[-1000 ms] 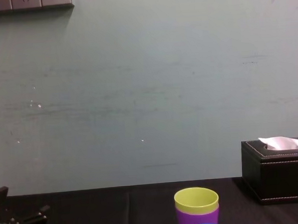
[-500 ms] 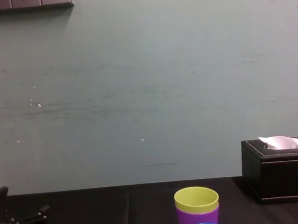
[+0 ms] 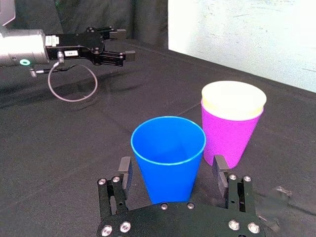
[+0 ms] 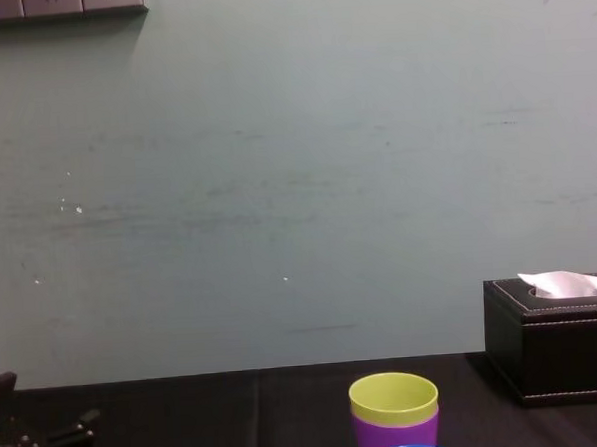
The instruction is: Stack the three plastic cups sequentially using one hand.
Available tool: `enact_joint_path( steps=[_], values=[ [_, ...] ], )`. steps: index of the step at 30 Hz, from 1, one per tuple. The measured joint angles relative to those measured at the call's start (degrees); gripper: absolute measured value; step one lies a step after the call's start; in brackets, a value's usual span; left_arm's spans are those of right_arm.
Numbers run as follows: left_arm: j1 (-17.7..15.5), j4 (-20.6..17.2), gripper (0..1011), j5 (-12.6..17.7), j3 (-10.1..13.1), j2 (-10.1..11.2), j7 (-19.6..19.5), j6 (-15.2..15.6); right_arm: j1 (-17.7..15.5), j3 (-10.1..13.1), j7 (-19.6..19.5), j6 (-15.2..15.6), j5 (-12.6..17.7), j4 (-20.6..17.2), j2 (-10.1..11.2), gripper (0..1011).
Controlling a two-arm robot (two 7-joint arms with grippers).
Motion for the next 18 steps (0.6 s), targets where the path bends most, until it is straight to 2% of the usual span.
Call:
enact_joint_path(
  steps=[18],
  values=[
    [0.0,0.0,1011,0.0,0.0,0.0,0.0,0.0,2.19,-1.86,-1.25,-0.2,-1.69,2.05,-2.35,1003]
  ],
)
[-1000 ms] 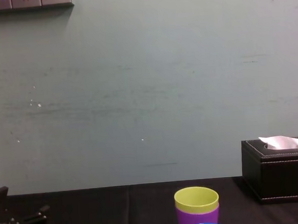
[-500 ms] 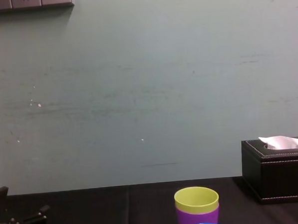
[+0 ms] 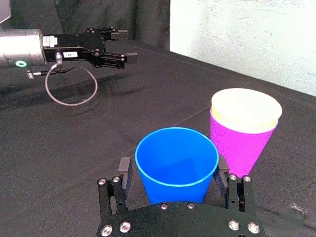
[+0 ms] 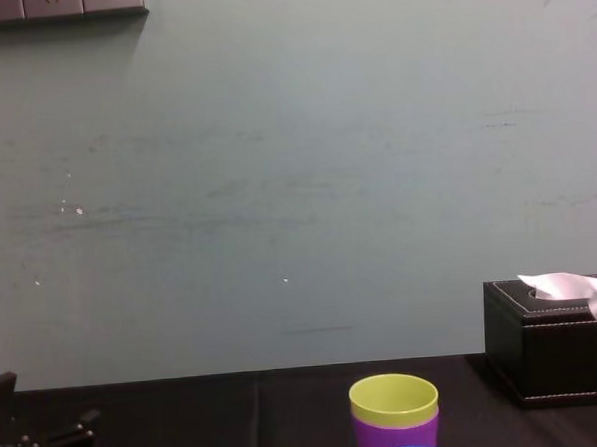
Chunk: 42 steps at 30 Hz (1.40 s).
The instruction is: Stack the three plastic cups sequentially using one hand.
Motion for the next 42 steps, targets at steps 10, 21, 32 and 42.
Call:
enact_joint_path(
  steps=[10,21,32,42],
  values=[
    [0.0,0.0,1011,0.0,0.0,0.0,0.0,0.0,0.55,-0.33,-0.86,-0.61,-1.29,0.57,-0.85,1003],
    [0.0,0.0,1011,0.0,0.0,0.0,0.0,0.0,0.58,-0.34,-1.01,-0.61,-1.42,0.6,-0.85,1003],
    [0.0,0.0,1011,0.0,0.0,0.0,0.0,0.0,0.52,-0.27,-0.95,-0.61,-1.23,0.58,-0.8,781],
    [0.0,0.0,1011,0.0,0.0,0.0,0.0,0.0,0.41,-0.25,-0.73,-0.61,-1.3,0.11,-0.55,731]
  ],
)
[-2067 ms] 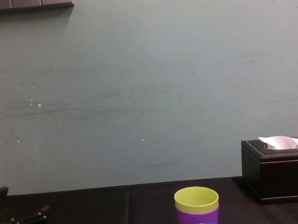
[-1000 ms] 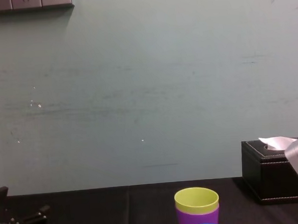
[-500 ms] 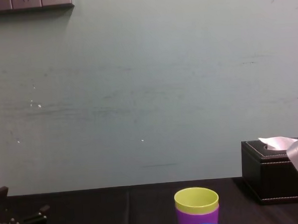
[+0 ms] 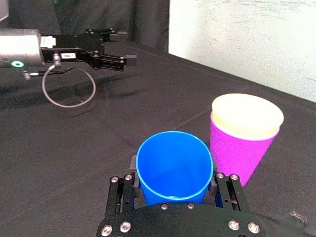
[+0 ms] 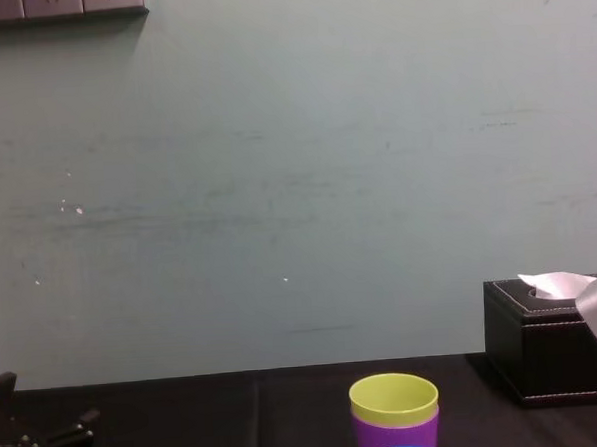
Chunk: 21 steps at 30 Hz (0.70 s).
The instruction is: Stack the three plastic cups sequentially using one hand.
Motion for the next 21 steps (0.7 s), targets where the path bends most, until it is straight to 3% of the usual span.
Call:
enact_joint_path(
  steps=[6,14,21],
  values=[
    [0.0,0.0,1011,0.0,0.0,0.0,0.0,0.0,-0.57,0.64,0.13,0.94,0.2,-2.76,1.0,731],
    [0.0,0.0,1011,0.0,0.0,0.0,0.0,0.0,-1.25,2.59,-0.21,5.07,2.57,-9.42,3.02,731],
    [0.0,0.0,1011,0.0,0.0,0.0,0.0,0.0,1.1,3.62,-0.75,8.64,5.0,-11.54,3.4,731]
  ],
)
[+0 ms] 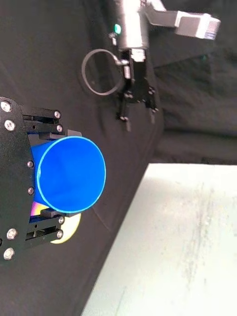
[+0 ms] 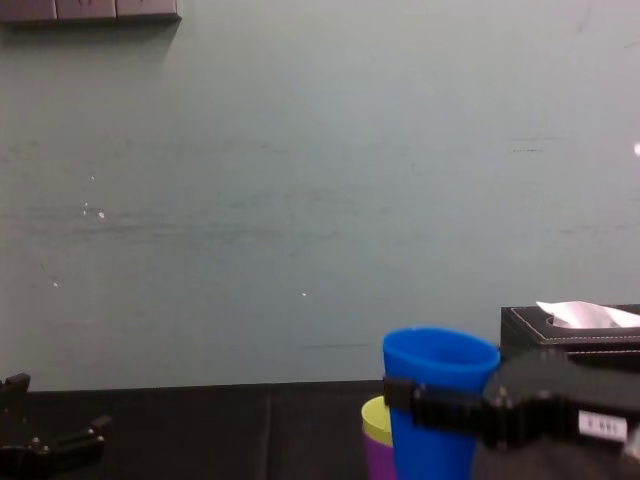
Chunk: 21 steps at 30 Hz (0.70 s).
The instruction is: Stack the three plastic cups sequentially using one hand.
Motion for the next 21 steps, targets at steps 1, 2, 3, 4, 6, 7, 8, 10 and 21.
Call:
enact_joint_path(
  steps=[1,2,3,4,6,7,8,10,21],
  values=[
    [0.0,0.0,1011,0.0,0.0,0.0,0.0,0.0,0.42,0.05,-0.07,0.31,0.2,0.0,-0.04,731],
    [0.0,0.0,1011,0.0,0.0,0.0,0.0,0.0,0.83,0.07,-0.2,0.61,0.39,-0.01,-0.11,731],
    [0.0,0.0,1011,0.0,0.0,0.0,0.0,0.0,1.6,0.07,-0.39,1.05,0.64,0.05,-0.24,731],
    [0.0,0.0,1011,0.0,0.0,0.0,0.0,0.0,2.05,0.07,-0.48,1.25,0.72,0.15,-0.33,731],
    [0.0,0.0,1012,0.0,-0.01,0.0,0.0,0.0,3.33,-0.11,-0.83,1.74,0.86,0.59,-0.64,731],
    [0.0,0.0,1011,0.0,0.0,0.0,0.0,0.0,3.77,-0.19,-0.92,1.85,0.86,0.8,-0.77,731],
    [0.0,0.0,1011,0.0,0.0,0.0,0.0,0.0,4.2,-0.29,-1.02,1.96,0.86,1.04,-0.91,731],
    [0.0,0.0,1012,0.0,0.0,0.0,0.0,0.0,5.28,-0.61,-1.4,2.21,0.85,1.84,-1.31,731],
    [0.0,0.0,1011,0.0,0.0,0.0,0.0,0.0,9.16,-1.88,-2.65,1.55,-0.44,6.65,-3.45,731]
  ],
)
